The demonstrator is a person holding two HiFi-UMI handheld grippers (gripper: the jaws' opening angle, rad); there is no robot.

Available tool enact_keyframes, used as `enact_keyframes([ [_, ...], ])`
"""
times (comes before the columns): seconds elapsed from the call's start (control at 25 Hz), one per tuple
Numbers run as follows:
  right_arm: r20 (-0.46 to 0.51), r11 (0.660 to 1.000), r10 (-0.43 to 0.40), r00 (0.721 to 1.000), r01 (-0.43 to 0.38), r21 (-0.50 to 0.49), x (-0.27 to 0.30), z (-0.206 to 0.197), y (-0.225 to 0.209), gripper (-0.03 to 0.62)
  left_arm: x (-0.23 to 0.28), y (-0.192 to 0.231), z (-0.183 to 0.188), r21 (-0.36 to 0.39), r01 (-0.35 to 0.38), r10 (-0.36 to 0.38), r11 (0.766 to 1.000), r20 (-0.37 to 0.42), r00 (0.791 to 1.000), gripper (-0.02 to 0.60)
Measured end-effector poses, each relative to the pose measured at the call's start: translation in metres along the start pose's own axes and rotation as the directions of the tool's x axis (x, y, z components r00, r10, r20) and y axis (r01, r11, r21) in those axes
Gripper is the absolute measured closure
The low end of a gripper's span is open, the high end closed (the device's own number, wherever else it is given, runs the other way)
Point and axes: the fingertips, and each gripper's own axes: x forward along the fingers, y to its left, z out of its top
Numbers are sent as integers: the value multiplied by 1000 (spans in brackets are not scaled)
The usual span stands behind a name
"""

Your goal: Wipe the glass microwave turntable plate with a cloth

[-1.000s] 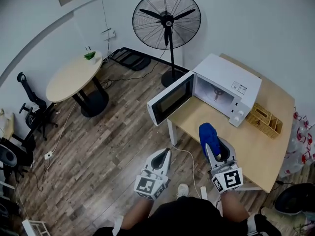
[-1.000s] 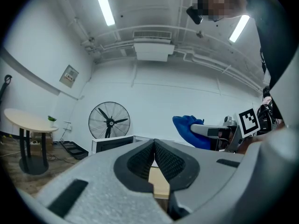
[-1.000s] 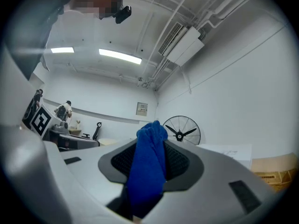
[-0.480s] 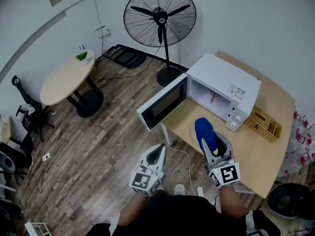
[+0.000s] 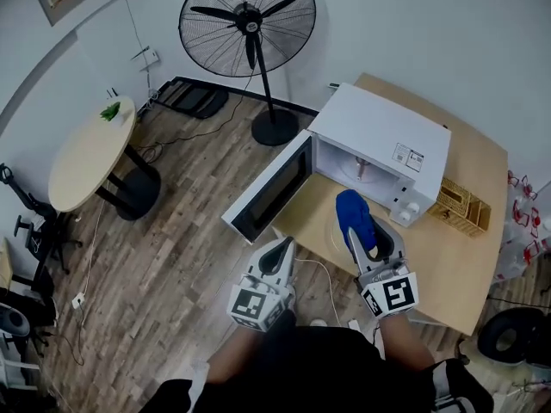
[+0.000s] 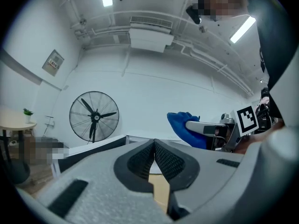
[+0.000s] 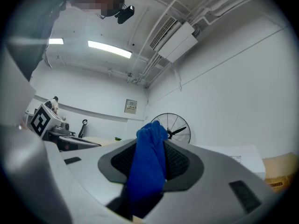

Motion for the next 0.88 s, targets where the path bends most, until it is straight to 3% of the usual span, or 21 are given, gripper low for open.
enact_keyframes([
  [0.32, -41, 988, -156, 987, 155, -6, 47, -16, -32, 450, 75, 35, 12, 3, 189, -189, 982, 0, 982, 581],
  [0.68, -92, 946, -325, 941, 324, -22, 61, -35, -58, 450, 133, 41, -7, -40, 375, -376, 926, -27, 926, 580],
  [0.88, -169, 939, -340, 925, 345, -2, 61, -66, -71, 450, 154, 35, -20, -57, 419, -422, 906, -43, 906, 580],
])
